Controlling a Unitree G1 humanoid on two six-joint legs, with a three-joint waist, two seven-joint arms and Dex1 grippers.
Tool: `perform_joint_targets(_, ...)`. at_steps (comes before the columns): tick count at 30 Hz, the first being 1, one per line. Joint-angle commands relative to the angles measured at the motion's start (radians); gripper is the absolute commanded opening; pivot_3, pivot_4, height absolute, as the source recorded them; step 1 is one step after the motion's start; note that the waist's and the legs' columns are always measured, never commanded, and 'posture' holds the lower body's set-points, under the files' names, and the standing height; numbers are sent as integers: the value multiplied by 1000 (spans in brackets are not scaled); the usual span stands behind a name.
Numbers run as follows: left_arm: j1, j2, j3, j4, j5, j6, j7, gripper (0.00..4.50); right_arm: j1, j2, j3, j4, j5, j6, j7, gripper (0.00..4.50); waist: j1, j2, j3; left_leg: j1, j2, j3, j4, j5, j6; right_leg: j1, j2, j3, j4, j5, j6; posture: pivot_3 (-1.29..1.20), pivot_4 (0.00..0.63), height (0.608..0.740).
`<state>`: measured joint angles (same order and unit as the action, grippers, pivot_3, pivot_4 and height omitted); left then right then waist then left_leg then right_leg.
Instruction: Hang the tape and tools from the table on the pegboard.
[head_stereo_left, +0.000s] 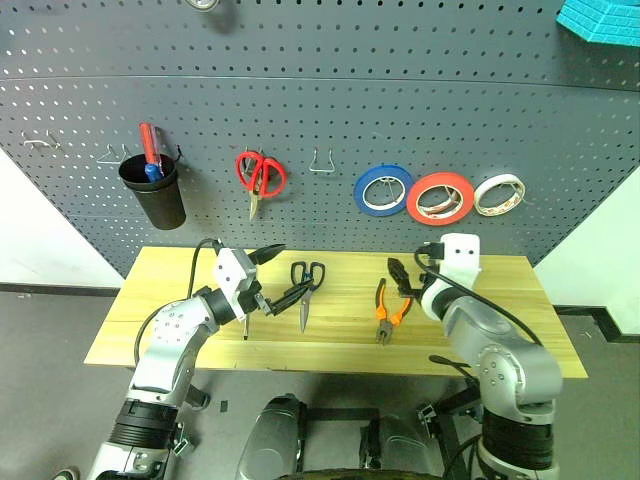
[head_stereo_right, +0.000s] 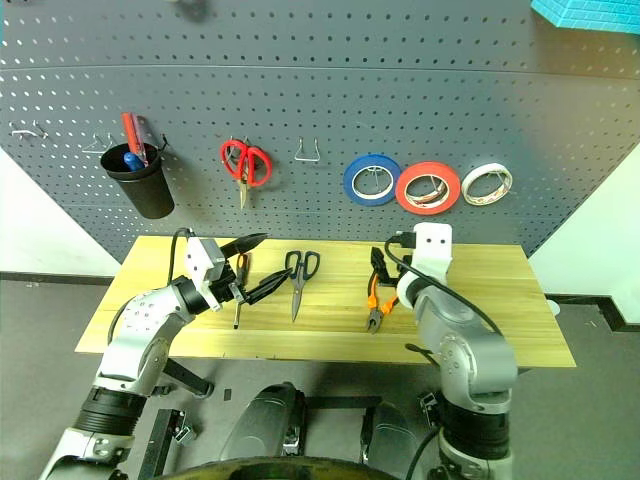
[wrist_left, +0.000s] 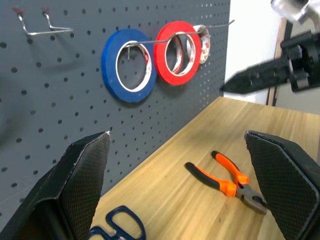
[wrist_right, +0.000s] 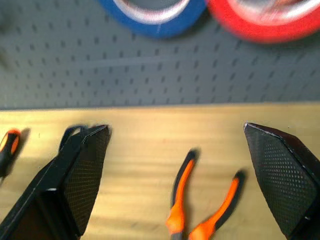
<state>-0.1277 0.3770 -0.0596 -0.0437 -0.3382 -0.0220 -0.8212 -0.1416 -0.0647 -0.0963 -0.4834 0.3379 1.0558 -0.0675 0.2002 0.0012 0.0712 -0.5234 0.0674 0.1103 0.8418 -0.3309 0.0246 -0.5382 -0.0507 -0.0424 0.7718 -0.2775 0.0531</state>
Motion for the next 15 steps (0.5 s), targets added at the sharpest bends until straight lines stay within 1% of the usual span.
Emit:
perform_joint_targets(1, 8, 11, 9, -57, -1, 31, 19, 4500, -41, 29, 61, 69, -50, 4, -36, 4484, -1, 1, 2, 0, 0, 0, 0, 0, 0, 0, 0, 0, 0, 0, 0, 313, 112, 657)
perform_joint_targets(5, 35, 20, 4, -105, -3, 93, 44, 4500, -90, 51, 96, 195, -100, -27, -53, 4484, -2, 2, 5, 0, 0, 0, 0, 0, 0, 0, 0, 0, 0, 0, 0, 318, 127, 657)
perform_joint_targets(9, 66, 34, 2, -155, -1, 150, 61, 4500, -138, 51, 99, 298, -148, -59, -66, 4484, -2, 4, 22, 0, 0, 0, 0, 0, 0, -1, 0, 0, 0, 0, 0, 322, 148, 657)
perform_joint_targets(15, 121, 38, 2, -210, 3, 183, 90, 4500, -171, 34, 87, 375, -203, -56, -77, 4484, -7, 4, 43, -4, 0, 0, 0, 0, 0, -5, -1, 0, 1, 0, 0, 324, 174, 657)
